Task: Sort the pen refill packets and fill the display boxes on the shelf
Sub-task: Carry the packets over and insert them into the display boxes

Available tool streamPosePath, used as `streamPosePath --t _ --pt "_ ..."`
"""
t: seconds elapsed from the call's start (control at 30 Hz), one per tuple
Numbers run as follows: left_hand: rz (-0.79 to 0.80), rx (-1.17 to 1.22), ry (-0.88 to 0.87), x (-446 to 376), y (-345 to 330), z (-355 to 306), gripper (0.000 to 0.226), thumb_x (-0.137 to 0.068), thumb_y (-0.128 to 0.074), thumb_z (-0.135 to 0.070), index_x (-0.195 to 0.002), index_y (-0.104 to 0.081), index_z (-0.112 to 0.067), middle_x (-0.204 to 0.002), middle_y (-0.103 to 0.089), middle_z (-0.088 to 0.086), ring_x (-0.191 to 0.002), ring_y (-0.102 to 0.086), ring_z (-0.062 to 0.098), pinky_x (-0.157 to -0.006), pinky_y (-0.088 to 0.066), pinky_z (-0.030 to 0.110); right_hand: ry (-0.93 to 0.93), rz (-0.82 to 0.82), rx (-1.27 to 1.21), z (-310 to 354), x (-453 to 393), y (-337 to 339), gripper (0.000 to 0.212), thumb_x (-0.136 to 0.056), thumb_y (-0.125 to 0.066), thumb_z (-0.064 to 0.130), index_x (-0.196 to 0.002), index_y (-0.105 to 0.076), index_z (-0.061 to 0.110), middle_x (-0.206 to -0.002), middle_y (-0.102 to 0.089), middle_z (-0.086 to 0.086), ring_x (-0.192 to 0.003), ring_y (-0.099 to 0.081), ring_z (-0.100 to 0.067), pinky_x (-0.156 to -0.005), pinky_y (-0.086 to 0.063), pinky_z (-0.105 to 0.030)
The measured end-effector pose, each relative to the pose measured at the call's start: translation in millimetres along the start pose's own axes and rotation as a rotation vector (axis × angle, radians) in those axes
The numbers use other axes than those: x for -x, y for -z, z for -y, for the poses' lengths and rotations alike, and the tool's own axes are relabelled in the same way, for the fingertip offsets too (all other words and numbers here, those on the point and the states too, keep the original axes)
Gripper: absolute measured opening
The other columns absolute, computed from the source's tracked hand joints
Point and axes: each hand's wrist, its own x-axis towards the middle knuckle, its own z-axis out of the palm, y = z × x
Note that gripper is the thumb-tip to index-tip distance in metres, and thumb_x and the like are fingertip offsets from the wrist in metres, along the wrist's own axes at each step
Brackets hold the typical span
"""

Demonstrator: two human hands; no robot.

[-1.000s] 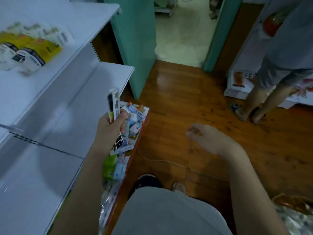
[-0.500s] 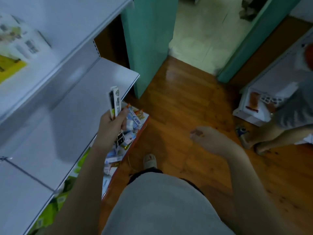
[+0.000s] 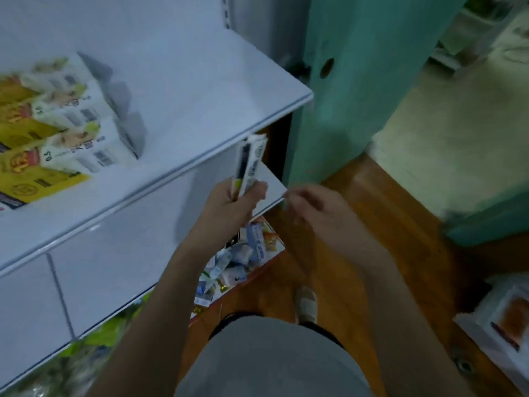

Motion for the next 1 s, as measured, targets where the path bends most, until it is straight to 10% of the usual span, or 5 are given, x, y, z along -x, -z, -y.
streamPosePath --t 0.17,0.5,0.63,0.77,1.0 --pt "-0.266 -0.567 -0.212 -11 8 -54 0.023 -0.097 -0.056 -0.036 -0.095 -0.063 -0.014 -0.066 -0.059 -0.007 -0.059 -0.053 0.013 -0.054 -0.040 0.031 0.405 0.142 -0.351 99 -55 9 0.035 -0.092 -0.065 0.038 -0.122 -0.054 0.024 -0.097 -0.060 0.001 -0.071 -0.059 -0.011 -0.063 -0.046 -0.020" --pt "-0.771 -0.873 -0.084 32 57 -105 0.018 -0.093 -0.063 -0.035 -0.102 -0.055 -0.022 -0.074 -0.059 -0.009 -0.066 -0.055 0.017 -0.056 -0.041 0.033 0.696 0.425 -0.276 176 -102 -26 0.015 -0.093 -0.064 0.013 -0.081 -0.058 0.019 -0.066 -0.056 0.009 -0.057 -0.054 -0.013 -0.056 -0.043 -0.029" --pt "-0.886 -0.690 -0.132 33 82 -113 0.036 -0.090 -0.060 -0.010 -0.125 -0.058 -0.016 -0.090 -0.068 -0.007 -0.076 -0.057 0.007 -0.065 -0.044 0.021 0.777 0.671 -0.202 209 -105 -65 0.008 -0.096 -0.063 0.019 -0.089 -0.059 0.019 -0.080 -0.060 0.006 -0.063 -0.056 -0.016 -0.060 -0.047 -0.034" --pt "-1.116 -0.298 -0.121 44 140 -106 0.017 -0.095 -0.059 -0.022 -0.079 -0.057 -0.017 -0.058 -0.050 -0.012 -0.052 -0.045 0.011 -0.054 -0.035 0.032 0.610 0.738 -0.371 235 -127 -109 0.020 -0.101 -0.050 0.036 -0.109 -0.059 0.020 -0.107 -0.062 -0.003 -0.078 -0.062 -0.014 -0.071 -0.052 -0.036" --pt "-1.310 0.094 -0.246 77 251 -99 0.061 -0.103 -0.040 -0.048 -0.048 -0.062 -0.033 -0.088 -0.064 0.009 -0.074 -0.048 0.014 -0.070 -0.038 0.033 0.795 0.537 0.541 243 -200 -216 0.045 -0.091 -0.063 0.042 -0.130 -0.051 0.022 -0.132 -0.053 0.001 -0.121 -0.049 -0.018 -0.097 -0.045 -0.040"
